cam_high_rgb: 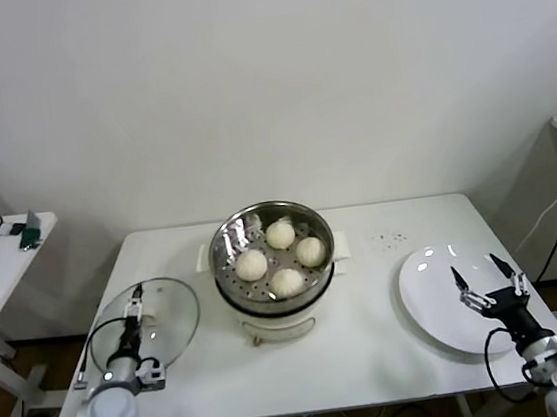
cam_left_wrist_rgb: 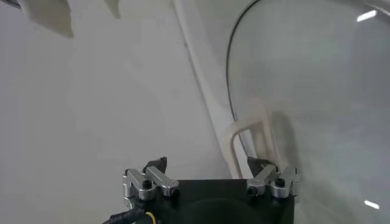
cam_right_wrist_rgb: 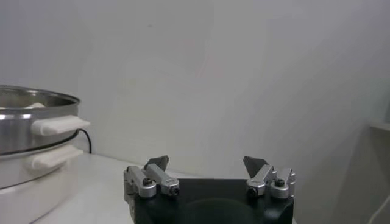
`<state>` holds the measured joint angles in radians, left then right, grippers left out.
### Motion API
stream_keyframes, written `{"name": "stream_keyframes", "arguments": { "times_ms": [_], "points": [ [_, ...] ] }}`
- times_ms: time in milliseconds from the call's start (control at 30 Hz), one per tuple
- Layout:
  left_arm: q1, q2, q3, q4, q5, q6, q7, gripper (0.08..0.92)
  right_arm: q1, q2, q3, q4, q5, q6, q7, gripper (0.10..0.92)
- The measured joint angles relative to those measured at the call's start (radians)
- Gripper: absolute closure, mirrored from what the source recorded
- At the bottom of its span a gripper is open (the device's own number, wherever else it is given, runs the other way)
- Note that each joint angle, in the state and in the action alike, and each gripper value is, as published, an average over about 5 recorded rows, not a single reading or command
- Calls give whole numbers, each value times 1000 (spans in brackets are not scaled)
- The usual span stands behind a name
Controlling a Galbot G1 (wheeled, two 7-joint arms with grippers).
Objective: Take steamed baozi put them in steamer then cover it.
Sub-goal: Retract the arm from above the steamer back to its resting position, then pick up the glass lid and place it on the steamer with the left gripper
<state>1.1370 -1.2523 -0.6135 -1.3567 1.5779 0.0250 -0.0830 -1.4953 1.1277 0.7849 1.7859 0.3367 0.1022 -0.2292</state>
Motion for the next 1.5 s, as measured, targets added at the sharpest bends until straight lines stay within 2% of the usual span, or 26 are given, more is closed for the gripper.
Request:
{"name": "stream_keyframes", "arguments": {
  "times_ms": [100, 167, 867, 1167, 1500],
  "points": [
    [-9, 1, 2, 10, -10, -2, -3, 194, -2, 5, 1, -5, -11, 5, -5, 203],
    [-13, 2, 3, 15, -17, -4, -3, 234, -2, 9, 1, -8, -18, 7, -7, 203],
    [-14, 9, 4, 18, -90, -8, -1, 822, 13, 18, 4, -36, -53, 20, -14, 203],
    [20, 30, 3, -58, -145, 18, 5, 842, 25, 4, 8, -49, -54, 22, -15, 203],
    [118, 68, -23, -252, -244, 98, 4, 842, 49, -19, -2, -67, -56, 22, -12, 203]
  ]
}}
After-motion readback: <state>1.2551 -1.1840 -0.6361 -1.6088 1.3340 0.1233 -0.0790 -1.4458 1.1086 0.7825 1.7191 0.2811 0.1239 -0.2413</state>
